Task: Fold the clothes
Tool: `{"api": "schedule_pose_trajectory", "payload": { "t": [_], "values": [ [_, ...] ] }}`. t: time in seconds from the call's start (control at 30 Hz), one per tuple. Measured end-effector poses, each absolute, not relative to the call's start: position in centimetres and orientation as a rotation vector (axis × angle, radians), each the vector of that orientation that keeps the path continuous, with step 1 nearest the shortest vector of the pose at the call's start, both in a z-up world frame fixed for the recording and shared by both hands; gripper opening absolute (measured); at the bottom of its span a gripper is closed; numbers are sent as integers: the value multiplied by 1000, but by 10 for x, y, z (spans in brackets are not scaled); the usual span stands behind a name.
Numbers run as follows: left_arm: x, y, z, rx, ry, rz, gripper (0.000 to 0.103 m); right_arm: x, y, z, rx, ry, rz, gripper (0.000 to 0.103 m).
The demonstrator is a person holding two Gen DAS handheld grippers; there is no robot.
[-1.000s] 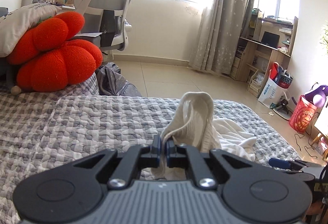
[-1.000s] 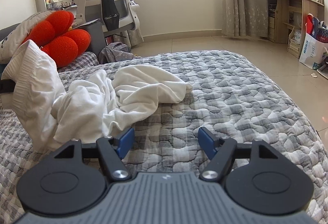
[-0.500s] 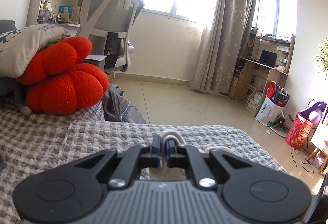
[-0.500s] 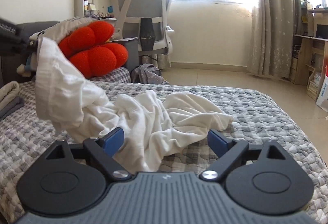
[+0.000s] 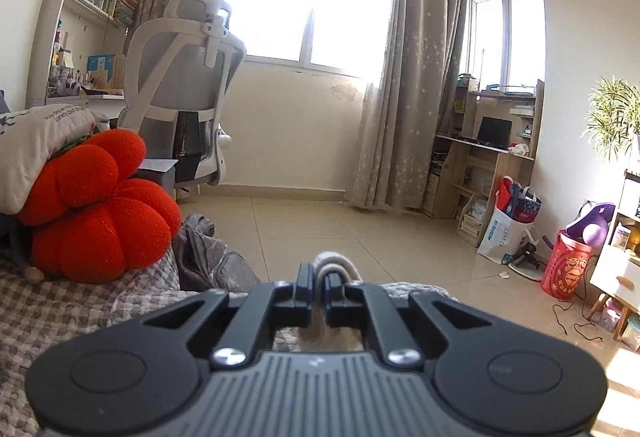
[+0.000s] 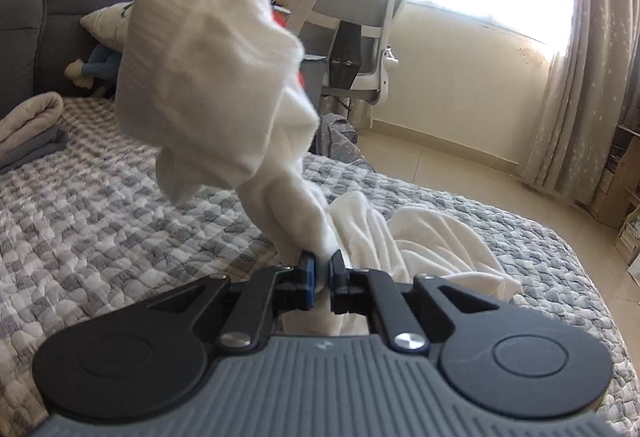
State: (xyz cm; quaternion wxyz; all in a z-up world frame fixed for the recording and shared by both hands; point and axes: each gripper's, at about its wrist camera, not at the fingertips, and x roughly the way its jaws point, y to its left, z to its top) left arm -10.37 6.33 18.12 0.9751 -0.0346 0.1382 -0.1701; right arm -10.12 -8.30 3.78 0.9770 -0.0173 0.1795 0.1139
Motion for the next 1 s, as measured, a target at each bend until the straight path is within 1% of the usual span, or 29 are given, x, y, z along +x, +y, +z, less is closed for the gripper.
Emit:
{"api": "schedule_pose_trajectory", "payload": {
  "t": [0.07,0.13,0.23,0.3,0.33,0.37,0.4,0.43,0.5,0.57,0.63,0.67,0.7,0.83,1.0],
  "values": [
    [-101,78,188,-83,252,-286,5,-109,-118,59,142,301,248,6],
    [-94,96,196,-167,275,-307,6,-119,-149,87,262,225,264,6],
    [-99,100,206,-192,242,-358,8,-137,-163,136,259,90,246,6],
    [-107,98,207,-174,197,-347,19,-150,-159,164,216,21,259,7],
    [-109,98,207,-174,187,-340,28,-156,-154,176,173,4,271,13],
    [-108,99,204,-186,197,-336,52,-160,-151,182,138,4,284,20],
    [-105,101,199,-201,218,-334,66,-162,-149,184,106,22,298,31],
    [-100,102,194,-214,242,-332,68,-160,-152,178,76,51,305,53],
    [-90,102,184,-220,299,-334,68,-153,-151,162,44,69,267,73],
    [-83,96,174,-203,350,-330,68,-144,-154,145,60,119,268,73],
    [-79,89,166,-177,370,-333,73,-136,-158,131,84,170,263,73],
    [-79,86,163,-163,378,-333,79,-134,-161,125,97,193,252,73],
    [-78,83,160,-151,386,-335,82,-129,-163,118,107,225,237,73],
    [-75,62,146,-100,435,-387,82,-108,-170,88,146,361,175,73],
    [-72,30,115,-5,523,-449,83,-84,-178,49,197,535,108,73]
  ]
}}
